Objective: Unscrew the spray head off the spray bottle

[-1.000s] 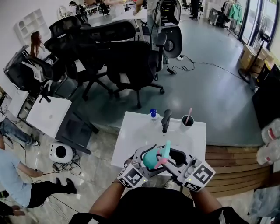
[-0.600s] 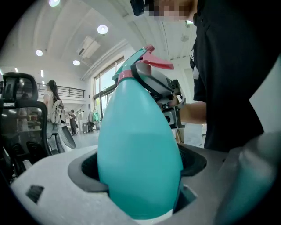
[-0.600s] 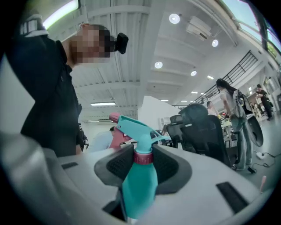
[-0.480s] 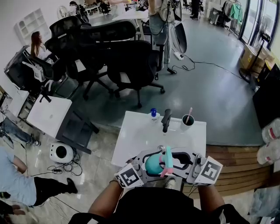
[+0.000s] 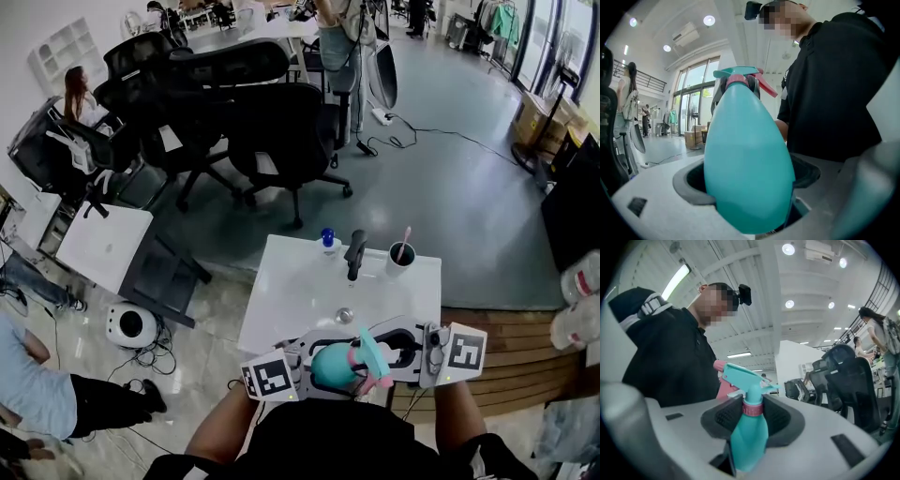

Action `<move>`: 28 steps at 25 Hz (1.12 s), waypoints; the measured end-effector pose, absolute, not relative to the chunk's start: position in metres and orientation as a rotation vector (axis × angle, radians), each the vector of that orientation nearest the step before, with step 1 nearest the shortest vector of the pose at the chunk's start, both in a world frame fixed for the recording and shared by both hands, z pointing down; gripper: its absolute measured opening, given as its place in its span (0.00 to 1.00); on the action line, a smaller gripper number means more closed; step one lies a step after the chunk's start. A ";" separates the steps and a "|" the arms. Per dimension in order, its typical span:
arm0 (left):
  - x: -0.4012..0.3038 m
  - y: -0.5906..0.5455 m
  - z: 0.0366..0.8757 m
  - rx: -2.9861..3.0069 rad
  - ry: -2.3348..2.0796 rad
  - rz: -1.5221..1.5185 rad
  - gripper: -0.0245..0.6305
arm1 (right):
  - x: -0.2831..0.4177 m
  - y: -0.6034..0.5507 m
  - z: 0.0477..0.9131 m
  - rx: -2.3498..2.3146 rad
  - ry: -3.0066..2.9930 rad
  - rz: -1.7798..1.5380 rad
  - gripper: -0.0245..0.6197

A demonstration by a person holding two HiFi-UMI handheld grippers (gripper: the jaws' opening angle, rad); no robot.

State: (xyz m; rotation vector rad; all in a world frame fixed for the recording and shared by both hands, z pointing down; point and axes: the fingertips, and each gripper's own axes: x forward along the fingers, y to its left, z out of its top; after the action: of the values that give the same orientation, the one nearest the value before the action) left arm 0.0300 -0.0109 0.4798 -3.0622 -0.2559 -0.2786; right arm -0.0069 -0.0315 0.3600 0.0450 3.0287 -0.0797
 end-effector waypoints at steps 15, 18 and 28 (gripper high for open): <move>0.009 -0.100 0.510 -2.916 0.568 -0.456 0.76 | -0.006 -0.101 0.382 -0.621 2.873 -0.224 0.37; 0.006 -0.110 0.517 -2.862 0.673 -0.515 0.76 | -0.006 -0.110 0.386 -0.728 2.815 -0.314 0.32; 0.002 -0.115 0.520 -2.832 0.764 -0.539 0.76 | -0.010 -0.116 0.388 -0.809 2.786 -0.381 0.25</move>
State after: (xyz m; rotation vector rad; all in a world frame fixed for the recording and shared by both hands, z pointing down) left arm 0.0021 -0.1153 0.5201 -2.8324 0.7643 -0.5393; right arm -0.0096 -0.1161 0.3877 -0.8089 2.7859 -0.3813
